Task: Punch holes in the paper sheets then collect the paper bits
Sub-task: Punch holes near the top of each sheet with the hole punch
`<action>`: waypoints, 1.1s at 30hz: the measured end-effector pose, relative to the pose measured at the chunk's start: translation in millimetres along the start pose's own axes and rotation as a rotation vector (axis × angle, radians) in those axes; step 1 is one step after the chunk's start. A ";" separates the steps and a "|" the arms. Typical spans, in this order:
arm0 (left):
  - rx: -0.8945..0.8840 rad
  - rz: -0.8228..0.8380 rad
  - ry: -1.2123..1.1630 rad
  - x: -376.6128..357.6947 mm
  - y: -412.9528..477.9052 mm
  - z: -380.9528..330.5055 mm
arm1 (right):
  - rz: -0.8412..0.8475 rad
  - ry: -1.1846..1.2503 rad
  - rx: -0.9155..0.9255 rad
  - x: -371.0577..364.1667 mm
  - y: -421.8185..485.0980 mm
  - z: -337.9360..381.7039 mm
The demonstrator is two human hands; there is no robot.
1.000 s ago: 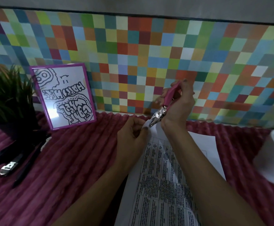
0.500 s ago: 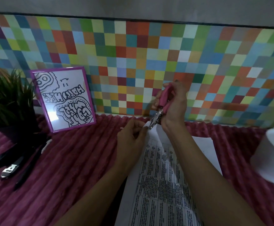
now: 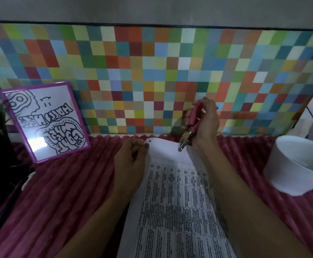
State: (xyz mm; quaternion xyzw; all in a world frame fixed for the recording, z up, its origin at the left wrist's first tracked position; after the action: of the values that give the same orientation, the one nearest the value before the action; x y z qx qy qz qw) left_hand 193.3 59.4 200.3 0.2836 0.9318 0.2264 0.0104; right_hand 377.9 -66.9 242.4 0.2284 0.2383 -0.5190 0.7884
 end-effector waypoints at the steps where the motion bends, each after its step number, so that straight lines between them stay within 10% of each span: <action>1: -0.011 0.003 -0.004 -0.4 0.1 -1.8 | -0.018 0.007 -0.008 3.0 1.7 1.6; 33: 0.160 0.244 -0.050 -22.3 -5.2 4.6 | 0.024 -0.051 0.073 -0.9 2.4 11.2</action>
State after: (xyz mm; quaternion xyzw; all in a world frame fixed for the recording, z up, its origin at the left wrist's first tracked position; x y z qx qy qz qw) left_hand 210.0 45.7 191.6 0.4002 0.9049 0.1440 -0.0169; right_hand 381.4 -72.2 252.0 0.2464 0.1963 -0.5236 0.7916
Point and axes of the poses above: each hand's wrist, its own y-axis towards the middle knuckle, its own x-axis out of the back of the hand, z = x × y, the point moved 9 cm from there along y, towards the middle knuckle
